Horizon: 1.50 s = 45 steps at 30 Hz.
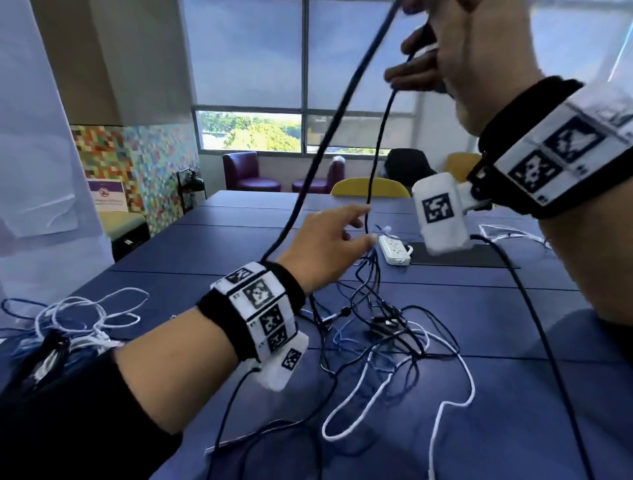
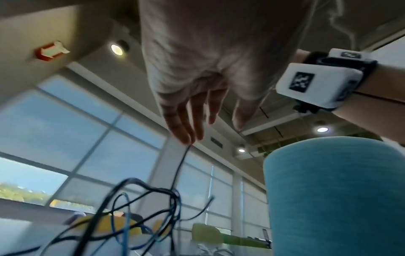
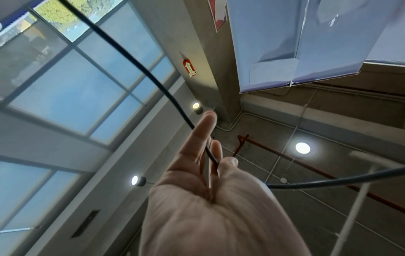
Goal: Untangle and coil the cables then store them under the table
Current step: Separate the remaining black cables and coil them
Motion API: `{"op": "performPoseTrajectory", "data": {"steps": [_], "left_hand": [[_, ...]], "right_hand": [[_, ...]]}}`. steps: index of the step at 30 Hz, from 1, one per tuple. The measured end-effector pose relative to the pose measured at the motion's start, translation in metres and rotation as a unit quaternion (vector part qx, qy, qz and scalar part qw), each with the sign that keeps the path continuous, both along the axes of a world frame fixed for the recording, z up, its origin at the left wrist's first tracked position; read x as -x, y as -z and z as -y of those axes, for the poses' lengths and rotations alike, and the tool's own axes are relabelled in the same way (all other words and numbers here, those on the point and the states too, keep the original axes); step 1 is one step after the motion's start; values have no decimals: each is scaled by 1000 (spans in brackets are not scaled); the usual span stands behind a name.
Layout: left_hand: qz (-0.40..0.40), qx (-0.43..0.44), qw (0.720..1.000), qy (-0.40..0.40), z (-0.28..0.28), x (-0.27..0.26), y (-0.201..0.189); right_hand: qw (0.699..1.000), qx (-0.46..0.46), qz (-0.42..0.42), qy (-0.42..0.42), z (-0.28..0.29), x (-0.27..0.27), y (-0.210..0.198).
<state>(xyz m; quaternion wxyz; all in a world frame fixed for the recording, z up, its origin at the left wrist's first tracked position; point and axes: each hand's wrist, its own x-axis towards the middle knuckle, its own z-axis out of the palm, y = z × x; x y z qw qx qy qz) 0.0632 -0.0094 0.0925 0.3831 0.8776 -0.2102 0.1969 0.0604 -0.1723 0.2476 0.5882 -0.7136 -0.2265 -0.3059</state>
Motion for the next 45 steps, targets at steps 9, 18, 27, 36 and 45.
{"op": "performPoseTrajectory", "data": {"steps": [9,18,27,36,45], "left_hand": [[-108,59,992,-2,26,-18,10],[-112,283,950,-70,16,-40,17],[-62,469,881,34,1,-12,-52],[-57,689,715,107,-84,-12,-123],[-58,677,711,180,-80,-4,-138]], "right_hand": [[989,-30,-103,-104,-37,2,23],[968,-34,-181,-168,-31,-5,39],[927,266,-234,-126,-15,-42,131],[895,408,-179,28,12,-65,205],[942,316,-99,49,-16,-44,182]]}}
